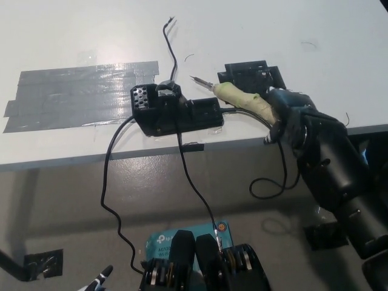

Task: The robot uses its right hand to grab and lift the soldering gun kept on the middle of the table and puts it in its base

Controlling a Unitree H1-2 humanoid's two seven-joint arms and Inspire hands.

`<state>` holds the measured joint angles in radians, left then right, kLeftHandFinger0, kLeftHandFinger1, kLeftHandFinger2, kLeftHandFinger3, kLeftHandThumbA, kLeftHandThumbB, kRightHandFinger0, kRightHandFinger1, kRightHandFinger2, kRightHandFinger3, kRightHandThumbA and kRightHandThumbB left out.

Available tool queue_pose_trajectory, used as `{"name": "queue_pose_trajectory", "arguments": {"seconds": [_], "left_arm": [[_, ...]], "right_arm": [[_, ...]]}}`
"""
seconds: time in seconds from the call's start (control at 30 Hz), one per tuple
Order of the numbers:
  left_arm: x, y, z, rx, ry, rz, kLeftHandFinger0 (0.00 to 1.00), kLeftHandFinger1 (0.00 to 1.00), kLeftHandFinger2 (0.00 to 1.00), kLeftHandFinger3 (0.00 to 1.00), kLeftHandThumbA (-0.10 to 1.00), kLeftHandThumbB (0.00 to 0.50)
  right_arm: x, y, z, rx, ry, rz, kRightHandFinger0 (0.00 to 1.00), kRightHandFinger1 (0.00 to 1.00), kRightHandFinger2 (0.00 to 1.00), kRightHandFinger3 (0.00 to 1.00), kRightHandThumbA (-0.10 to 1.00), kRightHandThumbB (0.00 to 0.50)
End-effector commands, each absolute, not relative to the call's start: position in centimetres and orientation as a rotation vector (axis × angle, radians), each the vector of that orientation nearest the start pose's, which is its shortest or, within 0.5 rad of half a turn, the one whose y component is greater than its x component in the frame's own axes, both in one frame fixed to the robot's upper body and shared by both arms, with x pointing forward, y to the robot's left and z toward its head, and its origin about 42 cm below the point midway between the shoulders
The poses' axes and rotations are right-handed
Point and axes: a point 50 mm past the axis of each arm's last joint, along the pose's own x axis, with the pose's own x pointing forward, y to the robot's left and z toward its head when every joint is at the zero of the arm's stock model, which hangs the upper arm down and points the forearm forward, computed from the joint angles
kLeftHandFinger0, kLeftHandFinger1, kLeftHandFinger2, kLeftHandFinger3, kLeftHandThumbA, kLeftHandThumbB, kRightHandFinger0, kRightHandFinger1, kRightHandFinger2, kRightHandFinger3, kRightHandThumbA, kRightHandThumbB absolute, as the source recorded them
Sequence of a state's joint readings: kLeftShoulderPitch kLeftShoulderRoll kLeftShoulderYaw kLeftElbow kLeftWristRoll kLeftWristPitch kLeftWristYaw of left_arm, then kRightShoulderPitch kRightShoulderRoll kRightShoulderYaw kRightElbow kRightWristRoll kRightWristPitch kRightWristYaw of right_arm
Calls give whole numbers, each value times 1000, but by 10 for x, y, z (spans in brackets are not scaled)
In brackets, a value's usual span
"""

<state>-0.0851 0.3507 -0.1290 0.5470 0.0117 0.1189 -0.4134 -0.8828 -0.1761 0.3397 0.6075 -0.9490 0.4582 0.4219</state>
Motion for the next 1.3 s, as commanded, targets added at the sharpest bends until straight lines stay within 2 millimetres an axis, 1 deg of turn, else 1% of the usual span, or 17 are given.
{"name": "queue_pose_trajectory", "arguments": {"seconds": [0.0, 0.17, 0.23, 0.3, 0.33, 0.43, 0.47, 0.53, 0.6, 0.73, 0.93, 1.07, 1.1, 1.13, 1.17, 1.23, 1.27], "left_arm": [[272, 323, -15, 276, 647, -418, 0, 0, 100, 323, 1000, 500], [275, 320, -14, 268, 642, -417, 0, 0, 89, 314, 1000, 500], [276, 320, -14, 263, 641, -420, 0, 0, 74, 293, 1000, 500], [277, 319, -13, 260, 635, -418, 0, 0, 86, 305, 1000, 500], [277, 318, -13, 260, 635, -418, 0, 0, 90, 309, 1000, 500], [277, 319, -13, 271, 642, -419, 0, 0, 94, 333, 1000, 500], [278, 318, -11, 259, 636, -422, 0, 0, 116, 353, 1000, 500], [279, 318, -12, 259, 632, -426, 0, 0, 96, 322, 1000, 500], [279, 318, -11, 258, 629, -434, 0, 0, 105, 345, 1000, 500], [278, 319, -11, 246, 631, -418, 0, 0, 113, 345, 1000, 500], [278, 316, -10, 251, 634, -433, 0, 0, 93, 351, 1000, 500], [279, 318, -10, 233, 620, -438, 0, 0, 108, 343, 1000, 500], [279, 318, -10, 243, 618, -445, 0, 0, 154, 359, 1000, 500], [279, 318, -10, 241, 616, -443, 0, 0, 157, 358, 1000, 500], [280, 317, -9, 239, 615, -430, 0, 0, 144, 345, 1000, 500], [282, 317, -8, 242, 613, -428, 0, 0, 140, 343, 1000, 500], [284, 316, -8, 229, 627, -415, 0, 0, 118, 324, 1000, 500]], "right_arm": [[524, -161, 263, -1357, 117, 126, 1000, 1000, 1000, 1000, 1000, 194], [525, -151, 276, -1379, 6, 99, 1000, 1000, 1000, 1000, 1000, 191], [528, -142, 284, -1408, -16, 98, 1000, 1000, 841, 1000, 1000, 202], [531, -133, 294, -1426, -50, 107, 1000, 1000, 752, 1000, 1000, 204], [532, -133, 295, -1424, -50, 107, 1000, 1000, 748, 1000, 1000, 204], [534, -129, 301, -1421, -44, 122, 1000, 1000, 886, 1000, 986, 197], [535, -128, 305, -1416, -37, 130, 1000, 1000, 989, 1000, 981, 185], [536, -127, 307, -1423, -34, 136, 1000, 1000, 1000, 1000, 996, 182], [536, -127, 305, -1439, -26, 146, 1000, 1000, 982, 1000, 976, 185], [536, -128, 304, -1421, -11, 160, 1000, 1000, 1000, 1000, 872, 163], [540, -133, 306, -1434, 27, 181, 1000, 1000, 1000, 1000, 865, 133], [550, -124, 323, -1474, 105, 242, 1000, 1000, 1000, 1000, 938, 142], [551, -121, 332, -1434, 117, 256, 1000, 1000, 817, 1000, 797, 117], [552, -120, 335, -1414, 120, 264, 1000, 964, 774, 1000, 743, 123], [555, -118, 346, -1385, 125, 277, 1000, 901, 689, 1000, 630, 116], [556, -119, 347, -1379, 128, 279, 1000, 876, 648, 1000, 619, 114], [558, -115, 358, -1373, 131, 286, 1000, 1000, 1000, 1000, 602, 122]]}}
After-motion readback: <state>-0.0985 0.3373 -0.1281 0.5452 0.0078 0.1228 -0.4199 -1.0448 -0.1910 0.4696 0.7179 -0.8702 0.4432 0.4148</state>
